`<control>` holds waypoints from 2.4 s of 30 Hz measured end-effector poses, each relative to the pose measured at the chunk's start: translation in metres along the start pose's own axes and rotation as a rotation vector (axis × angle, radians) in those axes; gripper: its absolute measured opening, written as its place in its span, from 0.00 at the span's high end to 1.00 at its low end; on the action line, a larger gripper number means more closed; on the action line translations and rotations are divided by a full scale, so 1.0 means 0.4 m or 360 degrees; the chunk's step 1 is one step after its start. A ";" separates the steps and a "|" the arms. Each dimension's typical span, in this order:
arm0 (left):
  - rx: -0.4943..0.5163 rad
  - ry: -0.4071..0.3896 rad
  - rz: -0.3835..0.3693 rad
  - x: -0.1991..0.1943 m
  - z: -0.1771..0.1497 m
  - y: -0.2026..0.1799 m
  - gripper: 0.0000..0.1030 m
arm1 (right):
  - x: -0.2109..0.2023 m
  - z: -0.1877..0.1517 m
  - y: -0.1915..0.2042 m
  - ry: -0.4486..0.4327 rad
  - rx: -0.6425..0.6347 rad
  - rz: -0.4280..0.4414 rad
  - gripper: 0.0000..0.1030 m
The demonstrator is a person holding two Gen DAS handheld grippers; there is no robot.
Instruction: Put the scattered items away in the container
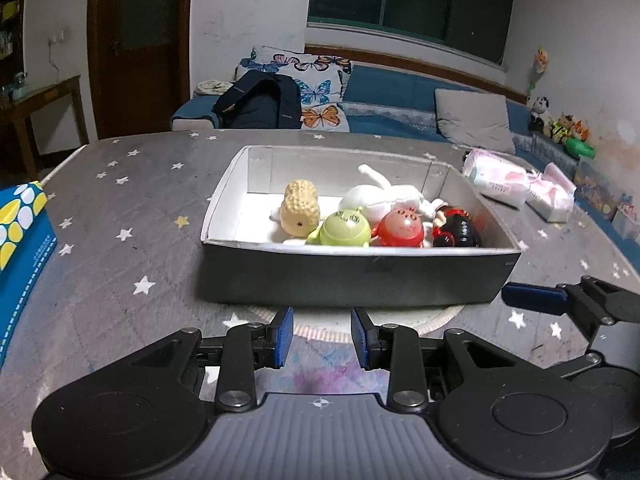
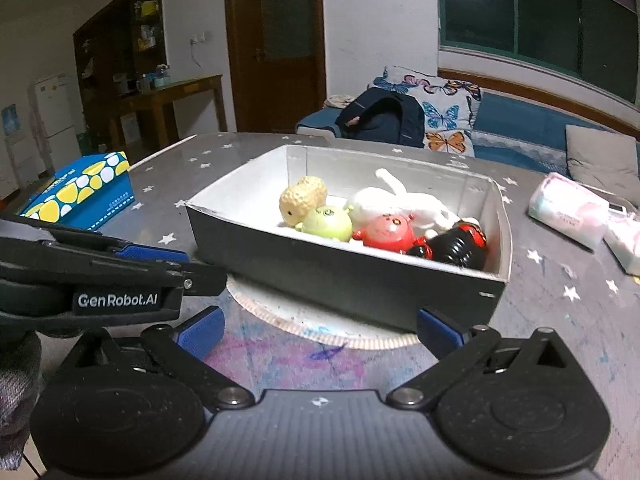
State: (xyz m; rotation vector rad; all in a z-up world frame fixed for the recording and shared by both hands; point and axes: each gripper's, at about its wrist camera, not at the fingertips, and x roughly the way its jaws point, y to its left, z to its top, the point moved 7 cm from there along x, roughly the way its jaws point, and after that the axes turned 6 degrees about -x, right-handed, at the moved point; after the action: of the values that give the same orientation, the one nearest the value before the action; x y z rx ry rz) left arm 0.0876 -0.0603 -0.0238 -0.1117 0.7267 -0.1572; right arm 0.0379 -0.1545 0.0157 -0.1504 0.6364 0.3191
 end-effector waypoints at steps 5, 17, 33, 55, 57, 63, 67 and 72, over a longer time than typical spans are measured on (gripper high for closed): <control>-0.0020 0.0025 0.0034 -0.003 -0.024 0.007 0.67 | -0.006 -0.016 -0.005 0.0020 0.0016 -0.0044 0.00; 0.0018 -0.0002 0.0117 -0.012 -0.055 -0.002 0.67 | -0.014 -0.056 -0.023 0.0064 0.0091 -0.0098 0.00; 0.0005 -0.0057 0.0186 -0.021 -0.079 -0.015 0.67 | -0.017 -0.101 -0.045 0.0106 0.0162 -0.0168 0.00; 0.0010 -0.0041 0.0227 0.010 -0.081 -0.025 0.67 | 0.001 -0.106 -0.068 0.0138 0.0182 -0.0234 0.00; 0.0009 -0.0039 0.0232 0.015 -0.080 -0.024 0.67 | 0.005 -0.106 -0.068 0.0143 0.0182 -0.0235 0.00; 0.0008 -0.0032 0.0245 0.028 -0.078 -0.024 0.67 | 0.013 -0.106 -0.072 0.0153 0.0178 -0.0241 0.00; 0.0013 -0.0021 0.0245 0.035 -0.077 -0.027 0.67 | 0.019 -0.107 -0.077 0.0163 0.0178 -0.0249 0.00; 0.0018 -0.0007 0.0239 0.043 -0.074 -0.030 0.67 | 0.027 -0.105 -0.083 0.0169 0.0186 -0.0250 0.00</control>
State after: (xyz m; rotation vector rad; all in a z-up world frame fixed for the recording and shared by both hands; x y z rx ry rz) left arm 0.0793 -0.0767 -0.0552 -0.0466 0.7272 -0.0179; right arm 0.0338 -0.1928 -0.0229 -0.1051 0.7420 0.1223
